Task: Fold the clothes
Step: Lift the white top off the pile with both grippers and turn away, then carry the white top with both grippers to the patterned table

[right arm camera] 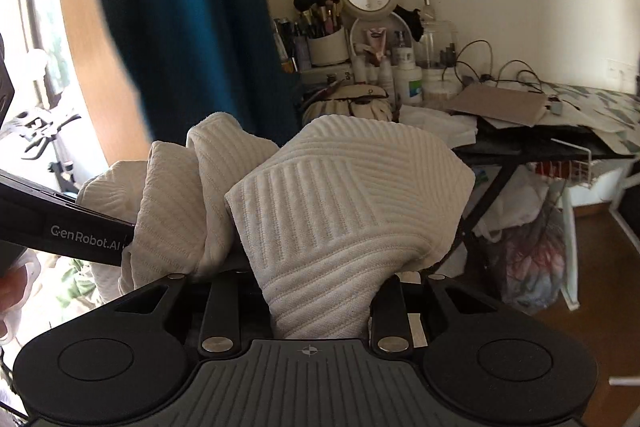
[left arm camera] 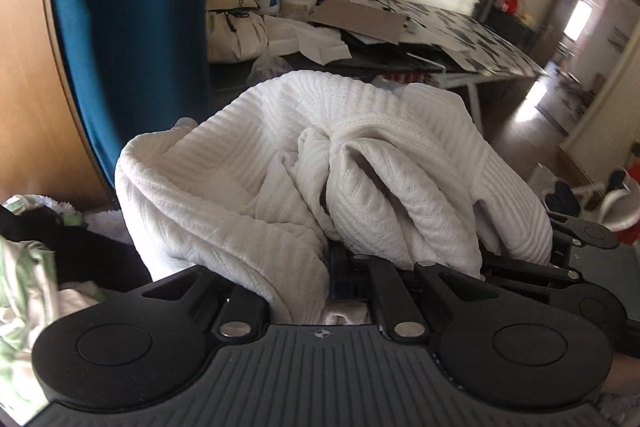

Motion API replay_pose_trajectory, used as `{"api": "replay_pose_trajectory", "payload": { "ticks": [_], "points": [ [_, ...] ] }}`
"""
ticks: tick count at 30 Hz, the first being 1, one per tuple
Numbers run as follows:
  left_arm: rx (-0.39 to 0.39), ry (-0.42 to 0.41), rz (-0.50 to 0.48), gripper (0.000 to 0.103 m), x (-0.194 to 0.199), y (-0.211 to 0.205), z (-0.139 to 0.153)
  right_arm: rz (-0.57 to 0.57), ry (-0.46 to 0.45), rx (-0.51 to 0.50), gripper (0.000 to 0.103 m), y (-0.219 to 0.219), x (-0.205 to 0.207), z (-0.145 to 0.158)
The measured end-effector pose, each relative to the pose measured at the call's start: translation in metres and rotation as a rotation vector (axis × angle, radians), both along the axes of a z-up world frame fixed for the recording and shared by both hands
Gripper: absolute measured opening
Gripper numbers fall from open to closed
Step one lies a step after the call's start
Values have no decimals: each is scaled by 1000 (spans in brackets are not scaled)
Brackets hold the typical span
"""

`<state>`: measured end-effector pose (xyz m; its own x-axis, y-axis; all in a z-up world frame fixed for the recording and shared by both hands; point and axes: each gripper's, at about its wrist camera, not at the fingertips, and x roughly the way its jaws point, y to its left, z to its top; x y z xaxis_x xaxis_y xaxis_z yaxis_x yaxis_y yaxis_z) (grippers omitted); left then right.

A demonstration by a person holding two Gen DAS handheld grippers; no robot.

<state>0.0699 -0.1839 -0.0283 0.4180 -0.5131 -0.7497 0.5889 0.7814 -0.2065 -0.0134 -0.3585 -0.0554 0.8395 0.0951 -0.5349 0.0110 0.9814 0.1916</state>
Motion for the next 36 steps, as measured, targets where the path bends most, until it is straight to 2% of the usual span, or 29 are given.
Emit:
{"api": "replay_pose_trajectory", "payload": {
  "ticks": [6,12,21,30,36],
  "points": [
    [-1,30,138,8,-20,-98,4,123,-6,7,26,-115,-17,16],
    [-18,18,155,8,-39,-193,7,150,-26,-13,26,-226,-50,30],
    [-17,3,13,8,-36,-341,-2,6,-24,-31,26,-360,-99,31],
    [17,37,-123,8,-14,-481,-15,-126,-3,-10,26,-493,-91,7],
    [49,33,-276,8,7,-603,-13,-277,-5,13,26,-593,-86,0]
  ]
}}
